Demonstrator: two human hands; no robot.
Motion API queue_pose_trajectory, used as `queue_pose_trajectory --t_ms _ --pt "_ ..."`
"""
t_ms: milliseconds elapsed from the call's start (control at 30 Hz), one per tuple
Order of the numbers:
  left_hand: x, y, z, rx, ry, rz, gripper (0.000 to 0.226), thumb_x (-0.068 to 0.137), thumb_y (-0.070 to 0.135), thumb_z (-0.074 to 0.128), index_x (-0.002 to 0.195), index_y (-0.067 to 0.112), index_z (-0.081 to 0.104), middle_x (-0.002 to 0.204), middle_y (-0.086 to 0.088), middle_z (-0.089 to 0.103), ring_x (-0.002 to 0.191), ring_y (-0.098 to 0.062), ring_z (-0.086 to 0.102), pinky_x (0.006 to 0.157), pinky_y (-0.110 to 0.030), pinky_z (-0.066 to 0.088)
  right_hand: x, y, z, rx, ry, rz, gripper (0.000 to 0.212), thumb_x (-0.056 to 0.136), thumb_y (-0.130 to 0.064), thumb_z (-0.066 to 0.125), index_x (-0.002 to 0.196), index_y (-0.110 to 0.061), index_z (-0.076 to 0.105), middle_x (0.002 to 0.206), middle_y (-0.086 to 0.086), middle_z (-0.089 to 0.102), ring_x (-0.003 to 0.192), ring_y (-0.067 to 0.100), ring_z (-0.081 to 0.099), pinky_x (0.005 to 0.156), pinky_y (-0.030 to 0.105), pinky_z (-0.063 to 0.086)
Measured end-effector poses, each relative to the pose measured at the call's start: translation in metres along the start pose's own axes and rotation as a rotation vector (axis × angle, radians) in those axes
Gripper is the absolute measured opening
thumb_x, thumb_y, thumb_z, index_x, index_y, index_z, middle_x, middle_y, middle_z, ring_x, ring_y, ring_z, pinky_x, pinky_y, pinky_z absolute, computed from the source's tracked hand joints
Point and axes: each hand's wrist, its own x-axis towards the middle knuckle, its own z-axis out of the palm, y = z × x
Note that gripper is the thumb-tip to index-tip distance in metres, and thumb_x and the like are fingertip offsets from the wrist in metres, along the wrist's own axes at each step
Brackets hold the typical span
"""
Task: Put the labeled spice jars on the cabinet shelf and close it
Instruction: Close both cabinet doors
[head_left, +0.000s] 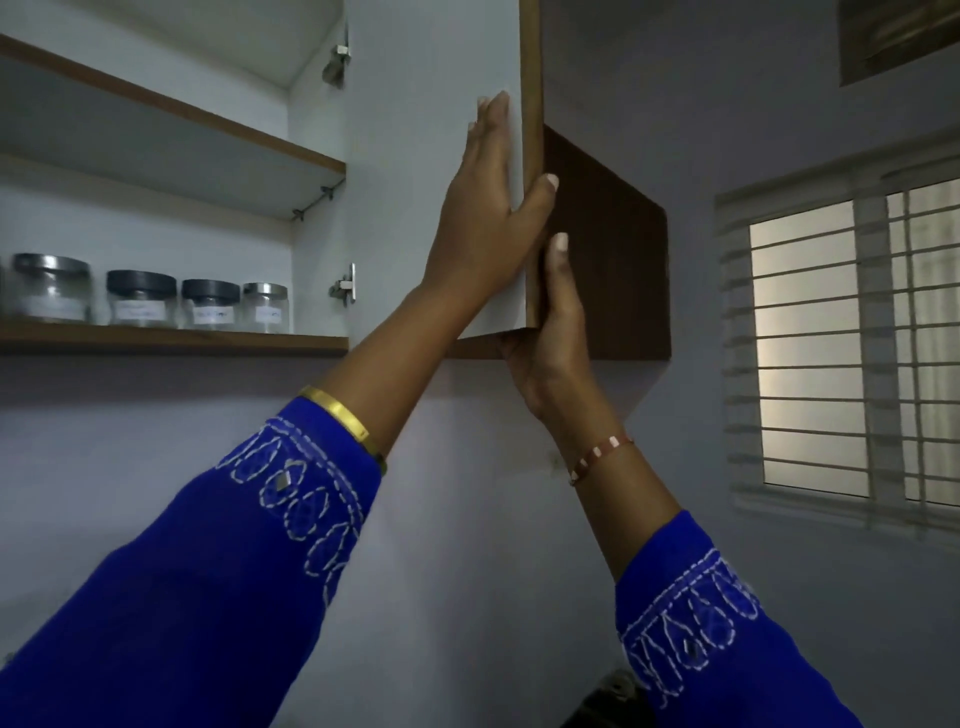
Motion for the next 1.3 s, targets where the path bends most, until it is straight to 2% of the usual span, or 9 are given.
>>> queue_pose_trajectory --t_ms 133,300,400,500,667,933,1100,1200,1300 --pt "-0.006 -0.009 -0.039 -0.075 0.016 0.0 0.07 0.09 0.025 0.047 0.147 0.0 0.014 0.156 -0.015 0.017 0.146 -0.022 0.016 0.12 -0.035 0.019 -0.015 0.014 0.04 -0.126 -0.034 -0.053 0.065 0.084 -0.051 0.044 0.137 -0.013 0.044 0.139 0.007 0.051 0.129 0.02 0.048 0.112 0.044 0.035" --pt "-0.016 -0.018 -0.094 -0.075 0.026 -0.003 0.067 0.092 0.027 0.044 0.147 0.002 0.015 0.152 -0.013 0.032 0.139 -0.021 0.035 0.113 -0.034 0.034 -0.032 0.03 0.092 -0.204 -0.029 -0.135 0.044 0.099 -0.029 0.037 0.135 -0.006 0.046 0.123 0.0 0.058 0.107 0.007 0.058 0.088 0.012 0.048" --pt "-0.022 -0.024 -0.128 -0.053 0.029 -0.003 0.063 0.094 0.023 0.042 0.147 0.003 0.015 0.147 -0.006 0.039 0.128 -0.007 0.043 0.102 -0.013 0.039 -0.04 0.043 0.124 -0.254 -0.005 -0.16 0.06 0.089 -0.041 0.04 0.14 -0.01 0.04 0.141 0.007 0.049 0.129 0.019 0.047 0.101 0.025 0.043" --pt "-0.028 -0.035 -0.164 -0.056 0.048 -0.042 0.059 0.095 0.019 0.043 0.147 0.003 0.018 0.133 0.012 0.04 0.115 0.005 0.044 0.093 -0.002 0.037 -0.045 0.058 0.16 -0.284 -0.009 -0.179 0.062 0.087 -0.042 0.041 0.145 -0.022 0.032 0.151 0.0 0.037 0.139 0.016 0.035 0.111 0.033 0.036" --pt "-0.034 -0.059 -0.23 -0.119 0.082 -0.163 0.054 0.093 0.004 0.047 0.143 0.001 0.028 0.143 -0.011 0.046 0.13 -0.016 0.047 0.11 -0.029 0.039 -0.049 0.089 0.213 -0.437 -0.028 -0.239 0.061 0.09 -0.039 0.045 0.147 -0.023 0.026 0.155 -0.004 0.026 0.145 0.012 0.02 0.117 0.039 0.027" --pt "-0.038 -0.098 -0.315 0.014 0.057 -0.319 0.045 0.088 -0.005 0.053 0.133 -0.001 0.046 0.127 -0.012 0.06 0.115 -0.015 0.058 0.086 -0.01 0.047 -0.047 0.143 0.288 -0.691 -0.009 -0.318 0.067 0.089 -0.044 0.042 0.149 -0.021 0.019 0.158 0.004 0.015 0.147 0.021 0.012 0.119 0.043 0.021" --pt "-0.044 -0.124 -0.341 0.081 0.099 -0.403 0.044 0.089 -0.004 0.052 0.133 -0.001 0.046 0.127 -0.014 0.06 0.116 -0.019 0.059 0.09 -0.019 0.05 -0.04 0.174 0.316 -0.825 -0.019 -0.343 0.07 0.09 -0.046 0.042 0.149 -0.02 0.016 0.158 0.01 0.011 0.146 0.029 0.009 0.116 0.04 0.019" --pt "-0.051 -0.141 -0.354 0.187 0.092 -0.417 0.046 0.09 -0.003 0.051 0.135 0.0 0.044 0.132 -0.013 0.056 0.122 -0.019 0.055 0.102 -0.03 0.046 -0.032 0.192 0.326 -0.938 -0.04 -0.369 0.073 0.09 -0.046 0.049 0.149 -0.019 0.017 0.158 0.013 0.012 0.145 0.032 0.012 0.114 0.045 0.023" --pt "-0.055 -0.161 -0.365 0.312 0.061 -0.396 0.044 0.091 -0.002 0.049 0.134 0.003 0.045 0.132 -0.012 0.057 0.122 -0.019 0.054 0.102 -0.028 0.045 -0.018 0.204 0.333 -1.036 -0.105 -0.442 0.078 0.087 -0.046 0.053 0.149 -0.013 0.018 0.156 0.017 0.015 0.145 0.033 0.013 0.115 0.048 0.02"
